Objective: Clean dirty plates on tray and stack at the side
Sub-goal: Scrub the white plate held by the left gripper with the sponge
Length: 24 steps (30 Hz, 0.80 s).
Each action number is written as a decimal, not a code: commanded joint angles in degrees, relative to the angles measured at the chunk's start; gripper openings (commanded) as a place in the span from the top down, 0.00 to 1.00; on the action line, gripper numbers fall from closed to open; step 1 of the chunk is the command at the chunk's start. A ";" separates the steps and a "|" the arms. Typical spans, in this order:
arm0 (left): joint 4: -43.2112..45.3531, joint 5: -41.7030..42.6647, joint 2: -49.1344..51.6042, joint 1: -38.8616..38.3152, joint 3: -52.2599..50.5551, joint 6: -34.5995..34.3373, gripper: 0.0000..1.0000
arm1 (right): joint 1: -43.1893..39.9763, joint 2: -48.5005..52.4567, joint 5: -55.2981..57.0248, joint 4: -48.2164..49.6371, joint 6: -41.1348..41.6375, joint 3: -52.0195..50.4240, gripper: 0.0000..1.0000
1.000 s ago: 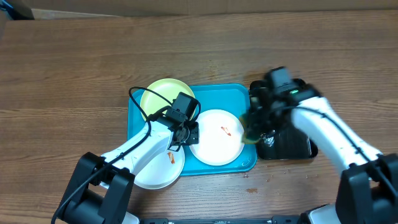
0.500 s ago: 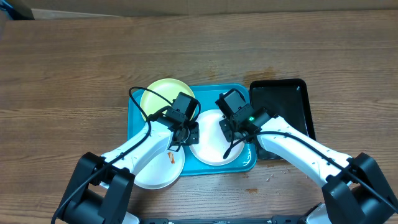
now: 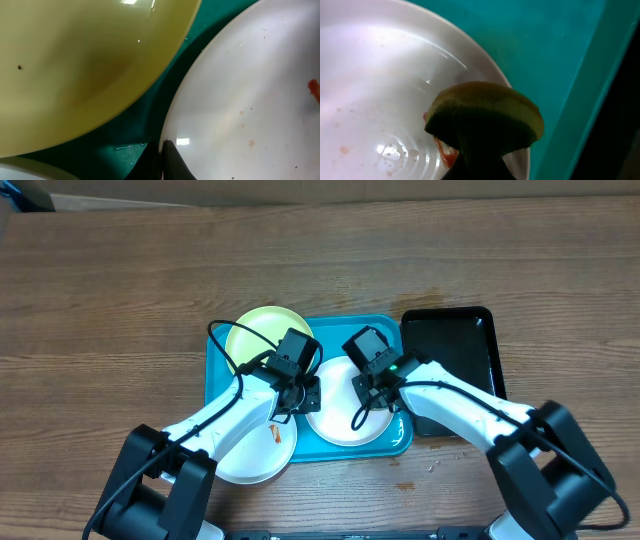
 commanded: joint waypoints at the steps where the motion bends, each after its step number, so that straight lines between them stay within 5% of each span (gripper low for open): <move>1: 0.02 0.48 0.68 -0.26 -0.44 -0.11 0.95 | -0.09 0.85 -0.13 0.24 0.59 -0.11 0.96; 24: 0.02 0.48 0.68 -0.26 -0.44 -0.11 0.96 | -0.26 1.44 -6.47 5.55 5.42 -4.28 0.96</move>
